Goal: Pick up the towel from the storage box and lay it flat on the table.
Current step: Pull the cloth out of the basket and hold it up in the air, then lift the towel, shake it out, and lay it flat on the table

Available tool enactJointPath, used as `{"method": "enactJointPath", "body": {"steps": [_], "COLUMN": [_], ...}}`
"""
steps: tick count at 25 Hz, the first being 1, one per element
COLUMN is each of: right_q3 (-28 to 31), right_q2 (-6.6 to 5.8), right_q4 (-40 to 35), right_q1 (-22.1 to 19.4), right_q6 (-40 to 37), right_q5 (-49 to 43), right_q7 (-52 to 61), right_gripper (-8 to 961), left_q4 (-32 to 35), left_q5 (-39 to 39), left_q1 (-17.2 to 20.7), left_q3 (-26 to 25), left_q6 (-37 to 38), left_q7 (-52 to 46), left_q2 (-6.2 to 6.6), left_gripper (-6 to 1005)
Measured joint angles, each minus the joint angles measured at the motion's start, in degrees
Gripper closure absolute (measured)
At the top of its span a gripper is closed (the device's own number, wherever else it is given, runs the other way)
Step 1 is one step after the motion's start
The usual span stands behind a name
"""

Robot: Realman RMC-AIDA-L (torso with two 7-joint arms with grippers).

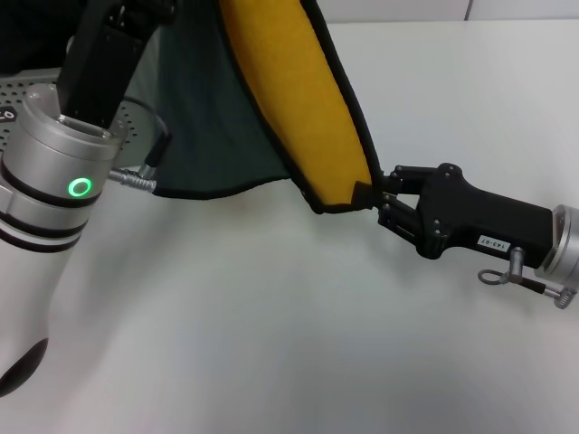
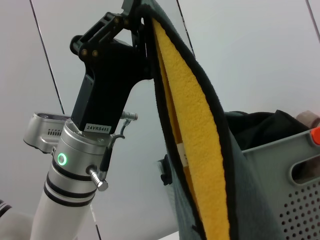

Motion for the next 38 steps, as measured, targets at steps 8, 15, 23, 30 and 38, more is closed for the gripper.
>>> {"method": "enactJointPath", "body": {"steps": [8, 15, 23, 30, 38], "right_q3": [0.16, 0.27, 0.38, 2.5, 3.36], "right_q2": [0.0, -0.04, -0.44, -1.69, -3.67], "right_q4": [-0.07, -8.41, -33.68, -48.56, -58.81], "right_q1": [-0.12, -1.87, -8.17, -8.43, -8.06], "right_q6": [0.26, -0.43, 3.27, 4.73, 6.83], "right_q5": [0.85, 4.12, 4.33, 3.84, 2.47], "right_q7": [-0.19, 2.82, 11.85, 17.66, 23.34], "right_gripper": [873, 946, 945, 945, 944], "left_q4": [0.05, -0.64, -7.07, -10.71, -13.31], "left_q5": [-0.06, -1.03, -1.27, -0.91, 1.67], "left_q1": [0.0, 3.99, 9.7, 11.94, 11.58], "left_q3": [0.06, 0.01, 0.6, 0.79, 2.11], "left_q6": [0.0, 0.0, -0.29, -1.19, -7.46], "left_q7": [0.0, -0.4, -2.52, -5.01, -5.14], "left_q2": [0.0, 0.14, 0.07, 0.18, 0.25], "left_gripper": [980, 981, 981, 980, 933]}}
